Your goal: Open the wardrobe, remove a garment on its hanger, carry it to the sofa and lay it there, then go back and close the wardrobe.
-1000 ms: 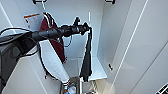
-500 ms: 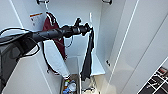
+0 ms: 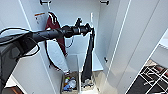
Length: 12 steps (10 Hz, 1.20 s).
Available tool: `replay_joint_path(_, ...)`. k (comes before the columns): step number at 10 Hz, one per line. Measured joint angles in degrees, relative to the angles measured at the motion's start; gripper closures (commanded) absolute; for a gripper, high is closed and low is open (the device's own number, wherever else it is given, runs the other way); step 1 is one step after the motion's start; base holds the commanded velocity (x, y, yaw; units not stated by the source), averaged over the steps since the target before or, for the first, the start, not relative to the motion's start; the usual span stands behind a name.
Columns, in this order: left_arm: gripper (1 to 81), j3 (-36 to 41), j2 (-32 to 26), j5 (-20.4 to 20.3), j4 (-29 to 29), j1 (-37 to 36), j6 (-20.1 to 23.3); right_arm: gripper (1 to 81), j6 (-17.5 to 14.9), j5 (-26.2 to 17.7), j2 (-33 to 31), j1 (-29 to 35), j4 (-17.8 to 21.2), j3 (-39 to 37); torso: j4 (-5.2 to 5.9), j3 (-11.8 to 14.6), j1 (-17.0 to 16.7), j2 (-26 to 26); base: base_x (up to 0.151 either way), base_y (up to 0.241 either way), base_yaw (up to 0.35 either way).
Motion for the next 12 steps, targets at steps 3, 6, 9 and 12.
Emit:
replay_joint_path(3,81.1,0.77,-0.22,0.17,0.00,0.13,0.00,1.0,0.00,0.00,0.00,-0.07,0.00,0.00,0.00,0.00,0.00,0.00,-0.141,0.000,0.000)
replay_joint_path(6,81.1,3.36,-0.28,0.09,0.02,1.54,0.26,1.0,0.00,0.04,0.00,0.00,0.00,0.02,0.00,0.00,0.00,0.02,-0.113,0.000,0.000)
replay_joint_path(9,81.1,5.60,-0.18,-0.02,0.00,2.49,0.13,1.0,0.00,-0.13,0.02,-0.51,0.00,0.02,0.00,0.00,-0.15,-0.05,0.000,0.000,0.000)
replay_joint_path(12,81.1,7.34,-0.49,0.09,0.05,4.33,0.24,1.0,0.00,0.06,0.02,0.17,0.00,0.02,0.00,0.00,-0.09,-0.02,0.000,0.000,0.000)
